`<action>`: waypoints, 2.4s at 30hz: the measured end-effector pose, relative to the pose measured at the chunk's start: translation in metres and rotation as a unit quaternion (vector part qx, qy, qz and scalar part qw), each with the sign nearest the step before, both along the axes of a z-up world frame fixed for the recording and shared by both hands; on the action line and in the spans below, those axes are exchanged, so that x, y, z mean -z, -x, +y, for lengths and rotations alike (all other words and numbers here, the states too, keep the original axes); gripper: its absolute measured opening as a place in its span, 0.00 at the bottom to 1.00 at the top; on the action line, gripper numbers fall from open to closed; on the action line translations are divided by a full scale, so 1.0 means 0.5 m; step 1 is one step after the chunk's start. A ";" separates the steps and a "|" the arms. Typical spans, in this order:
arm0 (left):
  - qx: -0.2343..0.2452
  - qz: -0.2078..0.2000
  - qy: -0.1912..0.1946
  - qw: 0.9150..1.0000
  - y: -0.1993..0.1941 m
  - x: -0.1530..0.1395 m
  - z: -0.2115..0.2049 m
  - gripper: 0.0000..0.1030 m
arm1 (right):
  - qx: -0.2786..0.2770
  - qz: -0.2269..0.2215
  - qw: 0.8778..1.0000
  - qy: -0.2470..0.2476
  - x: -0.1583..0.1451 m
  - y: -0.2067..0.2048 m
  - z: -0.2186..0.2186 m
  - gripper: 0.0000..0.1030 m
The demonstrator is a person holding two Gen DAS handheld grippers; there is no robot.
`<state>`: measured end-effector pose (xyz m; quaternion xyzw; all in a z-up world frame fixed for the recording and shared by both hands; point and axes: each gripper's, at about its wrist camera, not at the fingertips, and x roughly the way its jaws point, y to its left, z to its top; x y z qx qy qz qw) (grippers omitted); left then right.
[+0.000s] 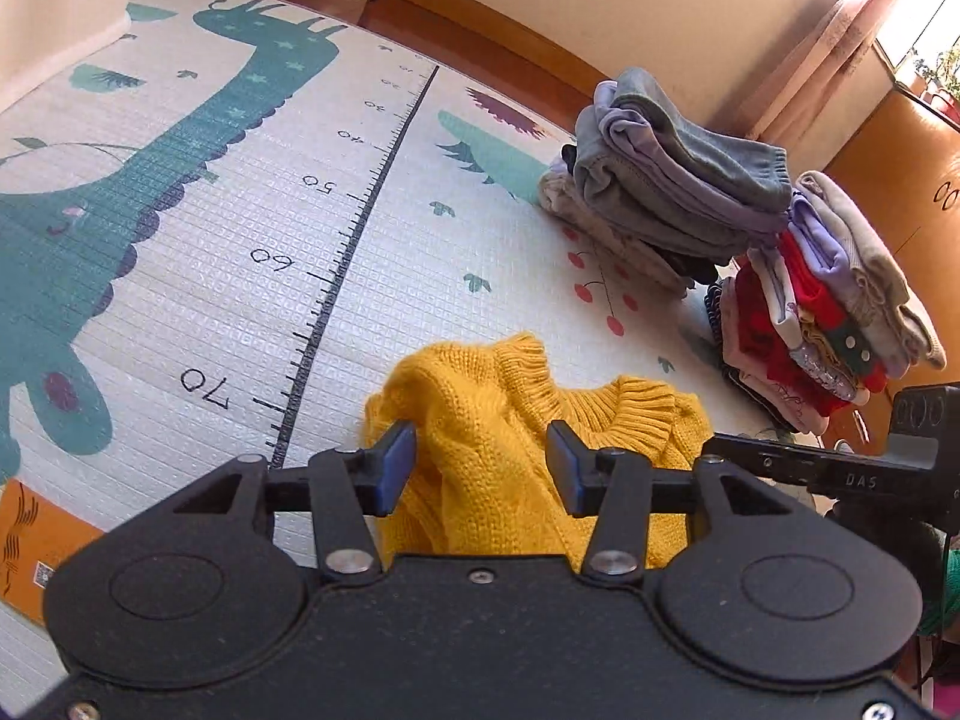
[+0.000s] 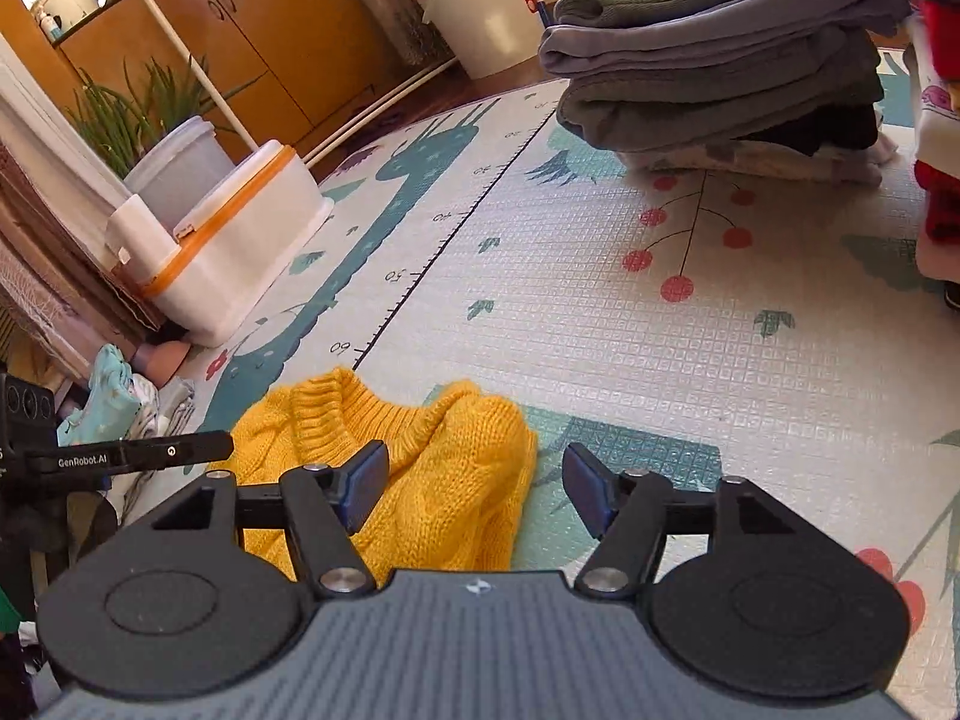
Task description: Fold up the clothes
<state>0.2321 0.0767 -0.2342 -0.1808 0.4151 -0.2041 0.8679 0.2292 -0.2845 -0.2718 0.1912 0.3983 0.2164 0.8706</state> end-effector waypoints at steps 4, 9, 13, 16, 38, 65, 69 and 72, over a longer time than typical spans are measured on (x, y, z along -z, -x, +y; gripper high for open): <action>-0.004 0.012 0.017 1.000 -0.018 0.028 -0.003 0.22 | -0.032 -0.006 0.999 0.028 0.021 -0.007 0.043 0.29; -0.071 0.047 0.326 0.942 -0.026 0.108 0.109 0.15 | -0.010 0.033 0.990 -0.135 0.048 -0.023 -0.004 0.17; -0.121 0.096 0.369 0.916 -0.023 0.188 0.126 0.15 | 0.044 0.121 0.939 -0.319 0.133 -0.041 -0.066 0.17; -0.145 0.114 0.380 0.906 -0.016 0.219 0.135 0.15 | 0.067 0.165 0.927 -0.329 0.192 -0.049 -0.066 0.17; 0.036 -0.080 -0.047 0.995 0.024 0.077 -0.034 0.28 | -0.099 -0.118 0.979 0.132 0.006 -0.018 0.134 0.37; 0.064 -0.138 -0.104 0.983 0.159 0.091 -0.075 0.34 | -0.140 -0.143 0.971 0.133 0.031 0.146 0.135 0.36; 0.065 -0.152 -0.121 0.979 0.168 0.097 -0.084 0.34 | -0.133 -0.132 0.975 0.123 0.039 0.141 0.134 0.36; 0.056 -0.128 -0.121 0.983 0.157 0.066 -0.086 0.34 | -0.129 -0.125 0.975 0.129 0.032 0.144 0.138 0.37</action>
